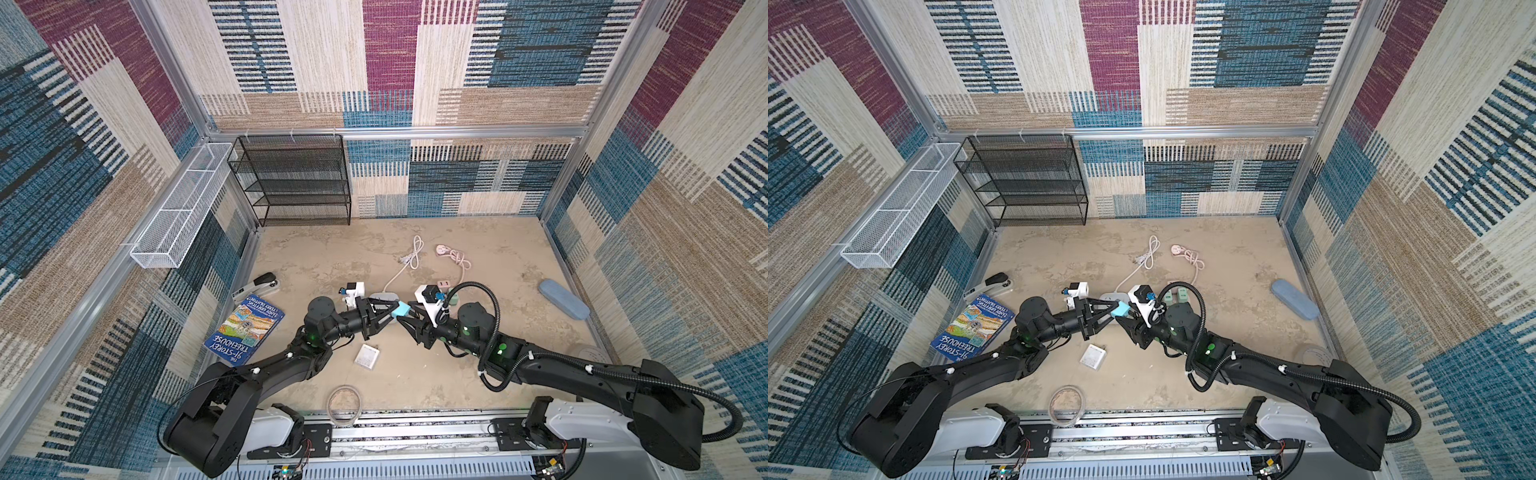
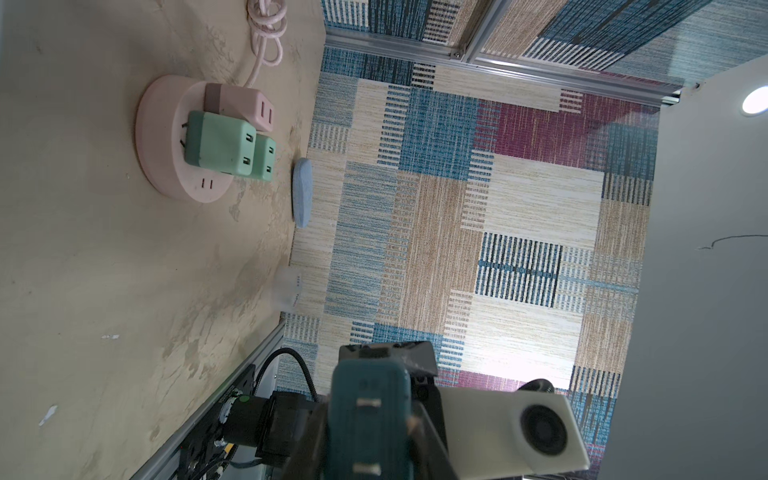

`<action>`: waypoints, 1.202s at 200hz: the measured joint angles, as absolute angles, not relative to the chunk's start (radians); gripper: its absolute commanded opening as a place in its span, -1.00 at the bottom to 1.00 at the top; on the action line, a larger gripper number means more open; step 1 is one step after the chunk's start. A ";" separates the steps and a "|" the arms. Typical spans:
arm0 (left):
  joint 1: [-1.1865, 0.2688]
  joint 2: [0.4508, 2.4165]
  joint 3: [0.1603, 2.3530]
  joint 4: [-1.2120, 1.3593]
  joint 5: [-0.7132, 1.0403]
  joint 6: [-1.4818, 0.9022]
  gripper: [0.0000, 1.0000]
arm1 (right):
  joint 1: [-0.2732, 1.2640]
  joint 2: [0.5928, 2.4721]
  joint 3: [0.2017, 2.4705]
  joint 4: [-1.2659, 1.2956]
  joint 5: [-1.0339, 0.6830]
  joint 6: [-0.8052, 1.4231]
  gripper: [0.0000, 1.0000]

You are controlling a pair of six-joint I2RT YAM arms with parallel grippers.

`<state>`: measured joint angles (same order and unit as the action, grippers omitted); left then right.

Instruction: Insert the plug

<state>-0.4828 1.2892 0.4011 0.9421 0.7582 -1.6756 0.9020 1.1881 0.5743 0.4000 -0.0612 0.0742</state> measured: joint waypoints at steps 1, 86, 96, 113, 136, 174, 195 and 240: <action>-0.482 1.288 0.401 0.941 0.758 -1.676 -1.00 | 0.902 1.188 0.575 0.400 -0.061 0.074 0.07; -0.480 1.311 0.401 0.989 0.740 -1.710 -1.00 | 0.894 1.208 0.611 0.378 -0.109 0.054 -0.26; -0.479 1.324 0.396 1.019 0.737 -1.731 -1.00 | 0.894 1.215 0.617 0.377 -0.108 0.051 -0.26; -0.478 1.345 0.389 1.066 0.732 -1.755 -1.00 | 0.891 1.223 0.623 0.377 -0.107 0.047 -0.30; -0.477 1.358 0.377 1.115 0.723 -1.784 -1.00 | 0.885 1.229 0.633 0.376 -0.120 0.040 -0.42; -0.475 1.367 0.374 1.173 0.695 -1.810 -1.00 | 0.876 1.245 0.669 0.368 -0.134 0.024 -0.47; -0.474 1.386 0.372 1.216 0.682 -1.829 -1.00 | 0.871 1.256 0.686 0.360 -0.138 0.014 -0.51; -0.472 1.428 0.360 1.297 0.654 -1.880 -1.00 | 0.854 1.283 0.727 0.323 -0.169 0.003 -1.00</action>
